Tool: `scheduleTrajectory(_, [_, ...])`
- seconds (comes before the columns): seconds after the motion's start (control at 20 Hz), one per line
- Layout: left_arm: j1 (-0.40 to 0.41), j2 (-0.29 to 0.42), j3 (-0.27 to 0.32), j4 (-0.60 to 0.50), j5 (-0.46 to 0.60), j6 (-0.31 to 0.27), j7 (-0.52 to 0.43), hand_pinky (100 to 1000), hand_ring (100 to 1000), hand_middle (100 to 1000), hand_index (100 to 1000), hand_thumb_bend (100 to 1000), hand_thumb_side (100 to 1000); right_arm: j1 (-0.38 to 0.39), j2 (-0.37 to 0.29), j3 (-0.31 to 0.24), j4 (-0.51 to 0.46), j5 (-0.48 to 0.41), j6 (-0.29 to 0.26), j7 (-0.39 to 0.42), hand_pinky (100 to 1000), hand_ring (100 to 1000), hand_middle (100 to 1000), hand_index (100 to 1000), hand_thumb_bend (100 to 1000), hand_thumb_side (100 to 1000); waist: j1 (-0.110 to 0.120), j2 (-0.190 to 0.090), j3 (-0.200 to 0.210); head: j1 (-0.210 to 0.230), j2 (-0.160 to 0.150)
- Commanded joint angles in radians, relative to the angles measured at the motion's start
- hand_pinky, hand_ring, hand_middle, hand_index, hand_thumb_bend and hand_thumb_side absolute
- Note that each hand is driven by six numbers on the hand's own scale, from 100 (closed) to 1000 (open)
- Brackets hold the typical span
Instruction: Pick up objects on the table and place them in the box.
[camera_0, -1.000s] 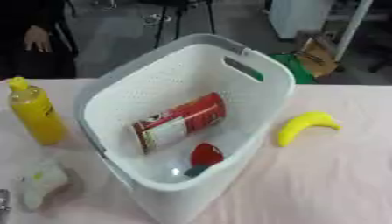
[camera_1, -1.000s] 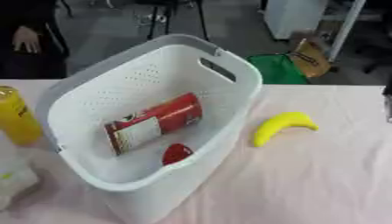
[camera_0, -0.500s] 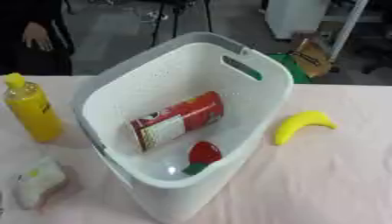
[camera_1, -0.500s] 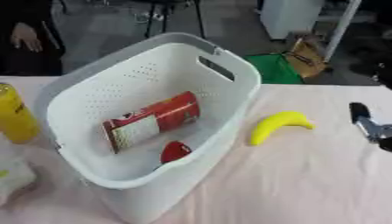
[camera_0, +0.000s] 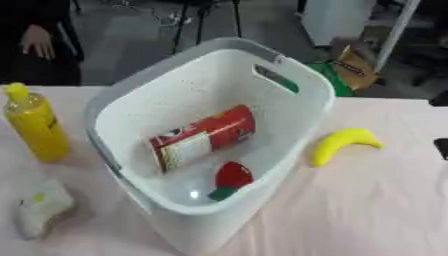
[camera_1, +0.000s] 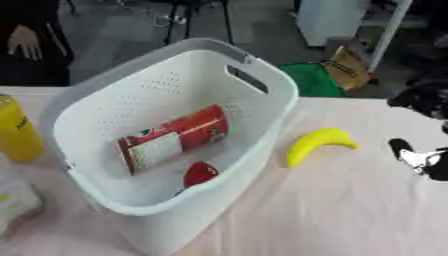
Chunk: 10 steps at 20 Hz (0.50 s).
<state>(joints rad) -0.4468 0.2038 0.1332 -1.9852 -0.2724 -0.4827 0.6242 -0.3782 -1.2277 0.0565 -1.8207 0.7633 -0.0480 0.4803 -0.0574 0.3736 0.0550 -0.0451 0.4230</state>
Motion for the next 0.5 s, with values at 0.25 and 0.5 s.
scheduleTrajectory(0.25, [-0.007,0.023,-0.006,-0.015,0.009,-0.002,-0.008,650,492,596,753,100,1000,-0.065,-0.048,0.050,0.066,0.035,-0.073,0.054,919,989,961,1000,212,898,-0.001,-0.025,0.003,-0.011,0.004])
scheduleTrajectory(0.5, [-0.009,0.020,-0.012,-0.015,0.015,-0.003,-0.015,649,491,596,753,100,1000,-0.140,-0.016,0.089,0.107,0.100,-0.069,0.036,924,992,954,1000,287,858,-0.002,-0.026,0.013,-0.021,0.004])
